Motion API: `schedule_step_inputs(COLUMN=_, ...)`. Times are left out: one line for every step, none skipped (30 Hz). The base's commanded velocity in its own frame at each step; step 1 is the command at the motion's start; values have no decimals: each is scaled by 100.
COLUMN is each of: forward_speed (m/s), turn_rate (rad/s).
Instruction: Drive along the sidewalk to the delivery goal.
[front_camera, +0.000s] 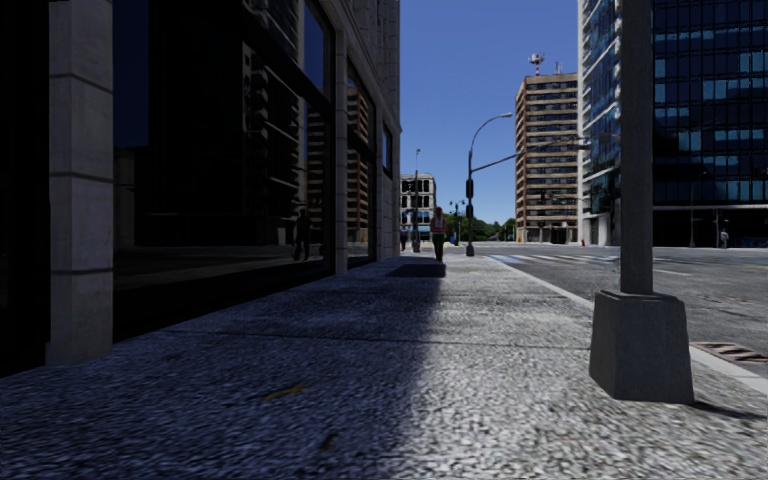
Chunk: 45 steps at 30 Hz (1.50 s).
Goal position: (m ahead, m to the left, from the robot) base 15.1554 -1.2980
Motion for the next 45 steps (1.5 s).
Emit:
schedule_step_inputs(forward_speed=200, turn_rate=0)
schedule_step_inputs(forward_speed=200, turn_rate=0)
schedule_step_inputs(forward_speed=200, turn_rate=0)
schedule_step_inputs(forward_speed=200, turn_rate=0)
schedule_step_inputs(forward_speed=200, turn_rate=0)
schedule_step_inputs(forward_speed=200, turn_rate=0)
schedule_step_inputs(forward_speed=200, turn_rate=0)
schedule_step_inputs(forward_speed=200, turn_rate=0)
schedule_step_inputs(forward_speed=200, turn_rate=0)
schedule_step_inputs(forward_speed=200, turn_rate=0)
schedule_step_inputs(forward_speed=200, turn_rate=-19)
schedule_step_inputs(forward_speed=200, turn_rate=-19)
schedule_step_inputs(forward_speed=200, turn_rate=-26)
schedule_step_inputs(forward_speed=200, turn_rate=-31)
schedule_step_inputs(forward_speed=200, turn_rate=-32)
schedule_step_inputs(forward_speed=200, turn_rate=-36)
schedule_step_inputs(forward_speed=200, turn_rate=-47)
schedule_step_inputs(forward_speed=200, turn_rate=-55)
schedule_step_inputs(forward_speed=200, turn_rate=-58)
schedule_step_inputs(forward_speed=200, turn_rate=-58)
schedule_step_inputs(forward_speed=200, turn_rate=-58)
schedule_step_inputs(forward_speed=200, turn_rate=-58)
schedule_step_inputs(forward_speed=200, turn_rate=-58)
schedule_step_inputs(forward_speed=200, turn_rate=-58)
schedule_step_inputs(forward_speed=200, turn_rate=-58)
schedule_step_inputs(forward_speed=198, turn_rate=-58)
schedule_step_inputs(forward_speed=198, turn_rate=-58)
schedule_step_inputs(forward_speed=198, turn_rate=-58)
schedule_step_inputs(forward_speed=198, turn_rate=-58)
schedule_step_inputs(forward_speed=198, turn_rate=-58)
schedule_step_inputs(forward_speed=198, turn_rate=-58)
schedule_step_inputs(forward_speed=198, turn_rate=-58)
schedule_step_inputs(forward_speed=198, turn_rate=-58)
schedule_step_inputs(forward_speed=198, turn_rate=-58)
schedule_step_inputs(forward_speed=198, turn_rate=-58)
schedule_step_inputs(forward_speed=197, turn_rate=-58)
schedule_step_inputs(forward_speed=197, turn_rate=-58)
schedule_step_inputs(forward_speed=197, turn_rate=-58)
schedule_step_inputs(forward_speed=197, turn_rate=-58)
schedule_step_inputs(forward_speed=197, turn_rate=-58)
schedule_step_inputs(forward_speed=197, turn_rate=-56)
schedule_step_inputs(forward_speed=197, turn_rate=-7)
schedule_step_inputs(forward_speed=197, turn_rate=-7)
schedule_step_inputs(forward_speed=197, turn_rate=0)
schedule_step_inputs(forward_speed=197, turn_rate=0)
